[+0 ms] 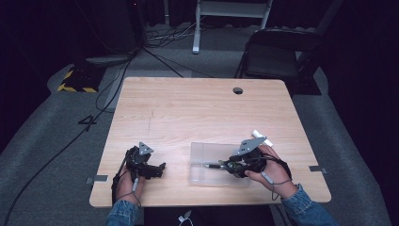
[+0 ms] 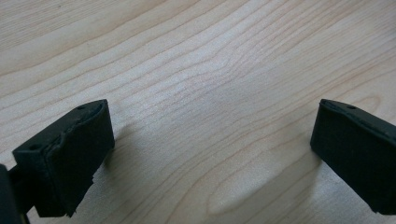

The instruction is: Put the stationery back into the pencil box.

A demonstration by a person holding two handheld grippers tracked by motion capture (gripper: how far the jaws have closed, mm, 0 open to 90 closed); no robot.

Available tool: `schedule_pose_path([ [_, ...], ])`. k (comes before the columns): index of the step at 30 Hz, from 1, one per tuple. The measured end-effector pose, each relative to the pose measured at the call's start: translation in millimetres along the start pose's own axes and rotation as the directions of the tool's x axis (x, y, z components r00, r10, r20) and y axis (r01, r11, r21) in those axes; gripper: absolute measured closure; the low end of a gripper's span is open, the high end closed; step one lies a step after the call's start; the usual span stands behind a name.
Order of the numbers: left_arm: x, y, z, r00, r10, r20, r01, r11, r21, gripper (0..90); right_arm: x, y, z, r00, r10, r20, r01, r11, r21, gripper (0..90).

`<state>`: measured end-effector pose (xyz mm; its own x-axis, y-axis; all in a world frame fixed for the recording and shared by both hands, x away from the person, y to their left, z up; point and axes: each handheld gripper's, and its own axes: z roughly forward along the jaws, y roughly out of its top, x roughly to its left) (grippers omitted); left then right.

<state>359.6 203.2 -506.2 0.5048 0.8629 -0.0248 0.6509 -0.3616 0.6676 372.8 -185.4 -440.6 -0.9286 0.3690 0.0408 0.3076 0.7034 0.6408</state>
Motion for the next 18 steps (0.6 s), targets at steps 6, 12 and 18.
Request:
schedule_pose_path([
  [6,0.0,0.0,0.0,1.0,0.001,0.0,-0.001,1.0,0.0,0.0,-0.3,-5.4,5.8,0.9997,-0.021,-0.007,0.022,0.999,0.047,52.6],
  [12,0.1,0.0,0.0,1.0,0.001,0.0,-0.001,1.0,0.0,0.0,-1.2,-9.0,8.3,0.9993,-0.031,-0.019,0.032,0.997,0.077,52.6],
  [18,0.0,0.0,0.0,1.0,0.001,0.0,-0.001,1.0,0.0,0.0,-1.2,-11.7,12.0,0.999,-0.036,-0.029,0.039,0.994,0.103,52.6],
])
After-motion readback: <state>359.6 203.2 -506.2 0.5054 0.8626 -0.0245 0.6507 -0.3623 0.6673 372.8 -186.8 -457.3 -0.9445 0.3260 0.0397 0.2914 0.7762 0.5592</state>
